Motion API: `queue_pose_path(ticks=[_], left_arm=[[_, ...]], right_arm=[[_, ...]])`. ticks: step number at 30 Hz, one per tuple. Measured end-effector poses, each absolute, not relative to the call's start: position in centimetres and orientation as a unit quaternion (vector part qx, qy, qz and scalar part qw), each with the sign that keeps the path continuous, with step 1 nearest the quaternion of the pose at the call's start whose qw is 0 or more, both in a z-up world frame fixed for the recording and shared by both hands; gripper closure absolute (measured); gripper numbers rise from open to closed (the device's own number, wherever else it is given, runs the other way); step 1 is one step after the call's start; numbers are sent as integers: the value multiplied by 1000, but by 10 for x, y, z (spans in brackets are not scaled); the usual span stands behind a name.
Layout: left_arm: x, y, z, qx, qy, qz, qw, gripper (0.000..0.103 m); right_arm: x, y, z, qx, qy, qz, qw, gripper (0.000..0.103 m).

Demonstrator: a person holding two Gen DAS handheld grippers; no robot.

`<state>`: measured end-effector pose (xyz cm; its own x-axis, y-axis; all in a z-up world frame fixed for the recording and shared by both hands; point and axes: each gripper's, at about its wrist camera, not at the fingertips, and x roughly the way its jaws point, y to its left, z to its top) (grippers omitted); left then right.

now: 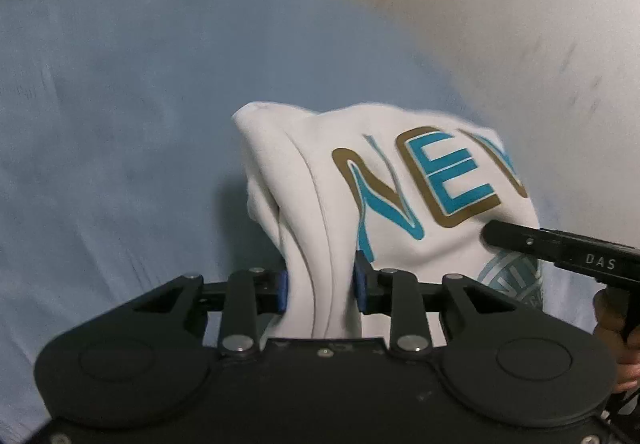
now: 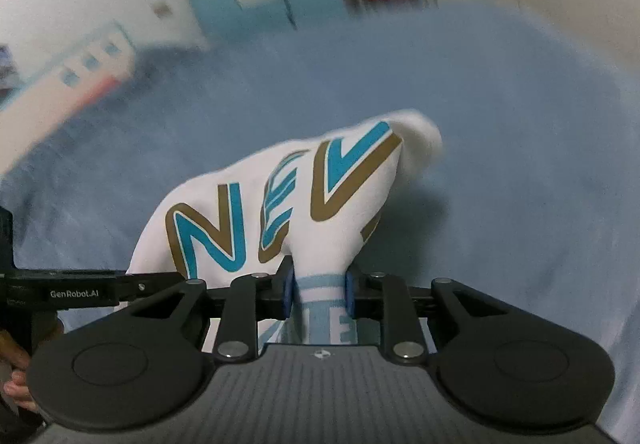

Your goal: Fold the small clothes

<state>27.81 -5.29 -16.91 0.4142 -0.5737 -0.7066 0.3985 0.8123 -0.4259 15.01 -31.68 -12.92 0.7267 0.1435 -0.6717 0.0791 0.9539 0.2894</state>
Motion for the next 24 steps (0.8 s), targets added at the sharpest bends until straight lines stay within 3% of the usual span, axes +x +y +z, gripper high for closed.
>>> queue_pose_path(ticks=[1,2,3,5,7,10,14,18,22,24], left_arm=[[281,-61,-190,-74,482,-279,827,62],[280,-64,-206,-61,492,-268,826,49],[279,-61,-212,-71,490,-265,827,46],[279,-49,-205,-103,495,-260,823,46],[272,-46,-181,-77,458,-236,854,48],[258,-50,-142,-27,337,-205,918,47],[247,-75,-122,-64,166,-197,964,41],[277,-130,-151,-25,193,-184,964,40],[308,-162,-215,73,253,-159,952,39],[322,-161,-239,61,288,-159,942,37]], right_arm=[[154,-320,-151,152,393,3,907,71],[155,-321,-172,146,408,-24,901,56],[152,-322,-186,141,405,-44,902,46],[139,-319,-188,136,375,-54,915,43],[125,-309,-173,96,334,-83,934,45],[109,-276,-143,14,188,-141,972,49],[130,-251,-139,3,78,-141,987,50],[180,-268,-172,63,114,-157,979,51],[213,-285,-217,99,183,-181,961,52],[220,-290,-224,132,198,-166,957,52]])
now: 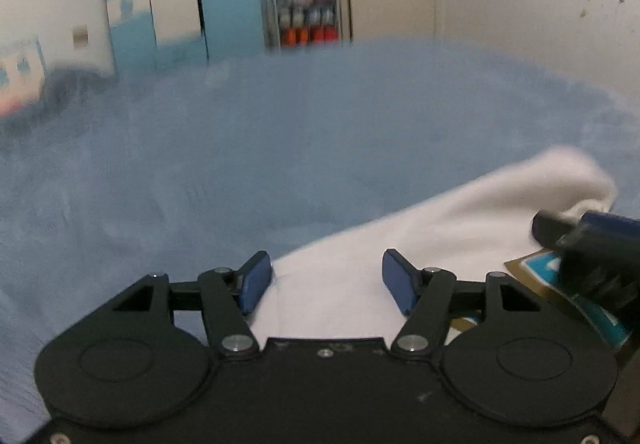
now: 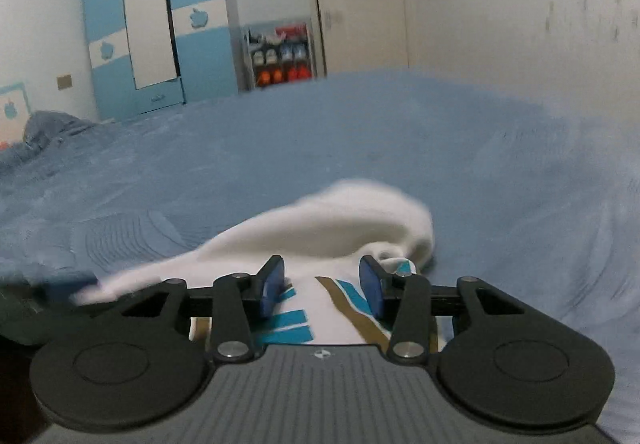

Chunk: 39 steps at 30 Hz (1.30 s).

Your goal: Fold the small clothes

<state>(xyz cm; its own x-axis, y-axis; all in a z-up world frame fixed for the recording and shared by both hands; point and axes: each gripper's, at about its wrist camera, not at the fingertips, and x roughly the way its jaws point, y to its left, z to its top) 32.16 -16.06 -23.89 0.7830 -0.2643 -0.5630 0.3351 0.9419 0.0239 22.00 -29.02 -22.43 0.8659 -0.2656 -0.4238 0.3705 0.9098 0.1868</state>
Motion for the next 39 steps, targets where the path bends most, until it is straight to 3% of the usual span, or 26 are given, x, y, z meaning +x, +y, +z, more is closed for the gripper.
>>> queue_pose_path(ticks=[3,7,9,10,12,18,23,29,39], left_arm=[[332,-152,-236,17,306,-165,938,37],[317,-141,-198,60,312,-151,936,39],[308,-128,-177,91,323,-148,930,39],[299,-124,-164,102,329,-148,927,39],[280,-109,-138,120,354,-142,917,39],[203,-60,-102,91,409,-172,891,39],[155,-61,-110,161,428,-151,877,38],[134,-35,-121,65,459,-179,868,38],[129,-39,-133,68,455,-189,867,38]], right_arm=[[228,-290,-226,133,211,-165,954,50],[210,-283,-193,111,229,-153,955,45],[188,-281,-167,100,259,-136,951,20],[181,-280,-156,95,293,-132,942,17],[166,-276,-138,86,348,-144,922,17],[101,-238,-114,3,376,-180,909,12],[64,-214,-114,-6,383,-175,907,12],[43,-214,-126,53,397,-161,902,12],[43,-200,-129,45,404,-163,899,12]])
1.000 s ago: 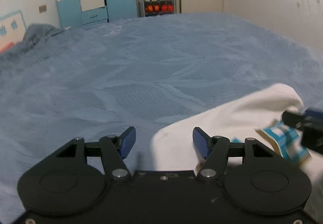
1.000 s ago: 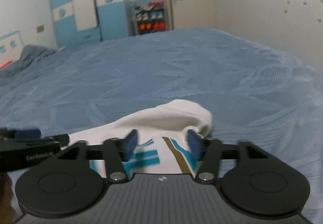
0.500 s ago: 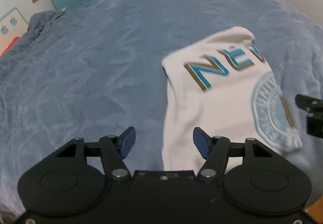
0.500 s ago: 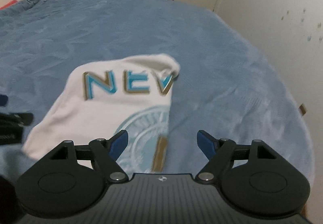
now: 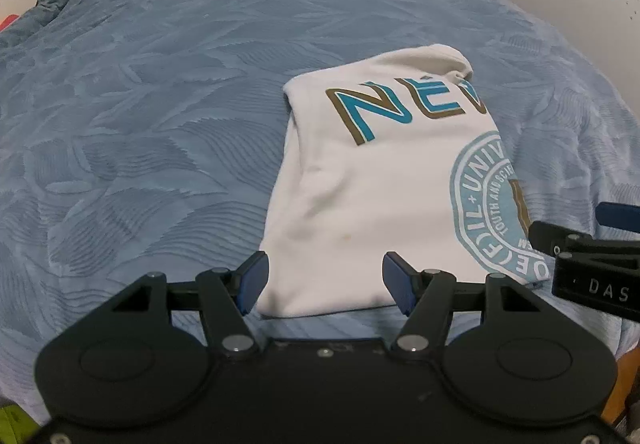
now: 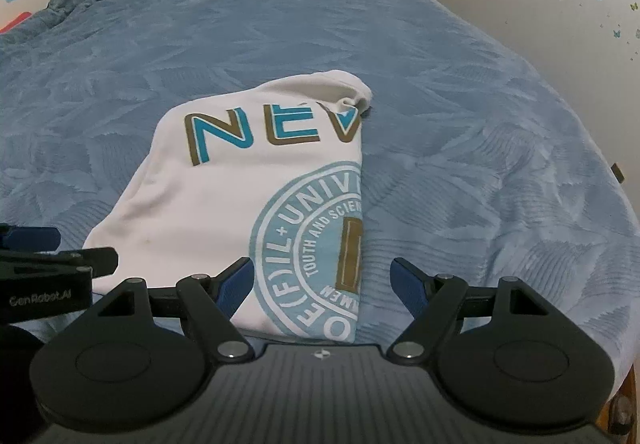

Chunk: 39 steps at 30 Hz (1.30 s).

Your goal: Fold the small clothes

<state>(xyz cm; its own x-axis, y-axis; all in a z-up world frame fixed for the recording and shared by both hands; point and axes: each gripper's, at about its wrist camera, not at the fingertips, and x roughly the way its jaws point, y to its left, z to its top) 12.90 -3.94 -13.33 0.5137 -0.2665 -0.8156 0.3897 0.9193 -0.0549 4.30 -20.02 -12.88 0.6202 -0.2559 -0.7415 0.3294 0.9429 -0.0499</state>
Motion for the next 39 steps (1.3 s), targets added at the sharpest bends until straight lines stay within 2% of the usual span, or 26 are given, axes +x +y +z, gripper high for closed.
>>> queue_pose_path(ticks=[39], left_arm=[[128,-32,-134,54,451,-181,872,38]], right_arm=[[41,-190,-131,42,412,-161,896,12]])
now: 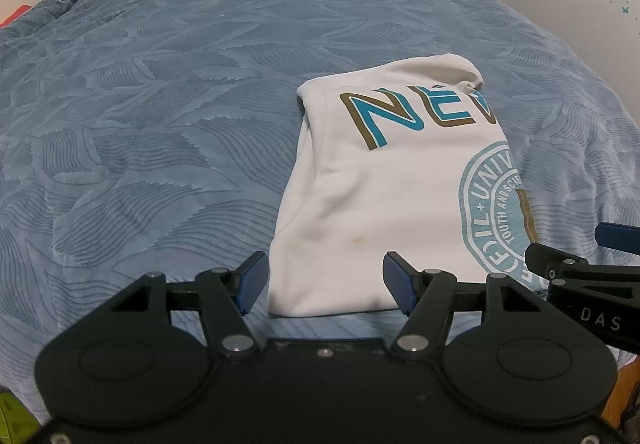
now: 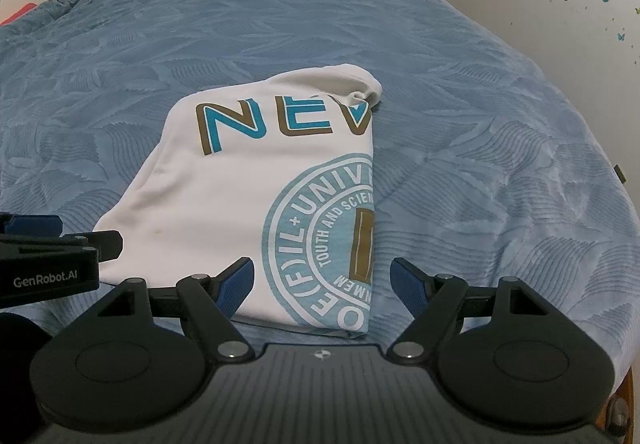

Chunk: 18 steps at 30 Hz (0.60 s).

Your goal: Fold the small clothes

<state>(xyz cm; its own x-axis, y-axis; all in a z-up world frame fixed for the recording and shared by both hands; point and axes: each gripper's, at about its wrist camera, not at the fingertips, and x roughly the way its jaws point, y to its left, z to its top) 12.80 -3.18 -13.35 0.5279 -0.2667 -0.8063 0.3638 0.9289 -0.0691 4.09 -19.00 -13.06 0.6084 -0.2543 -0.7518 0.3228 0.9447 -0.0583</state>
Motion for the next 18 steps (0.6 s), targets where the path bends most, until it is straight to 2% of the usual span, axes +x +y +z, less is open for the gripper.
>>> queue_pose_path(ticks=[18], left_arm=[[126,-31,-132,57,447,-183,874,38]], right_arm=[[40,-188,-131,41,412,-162,896,12]])
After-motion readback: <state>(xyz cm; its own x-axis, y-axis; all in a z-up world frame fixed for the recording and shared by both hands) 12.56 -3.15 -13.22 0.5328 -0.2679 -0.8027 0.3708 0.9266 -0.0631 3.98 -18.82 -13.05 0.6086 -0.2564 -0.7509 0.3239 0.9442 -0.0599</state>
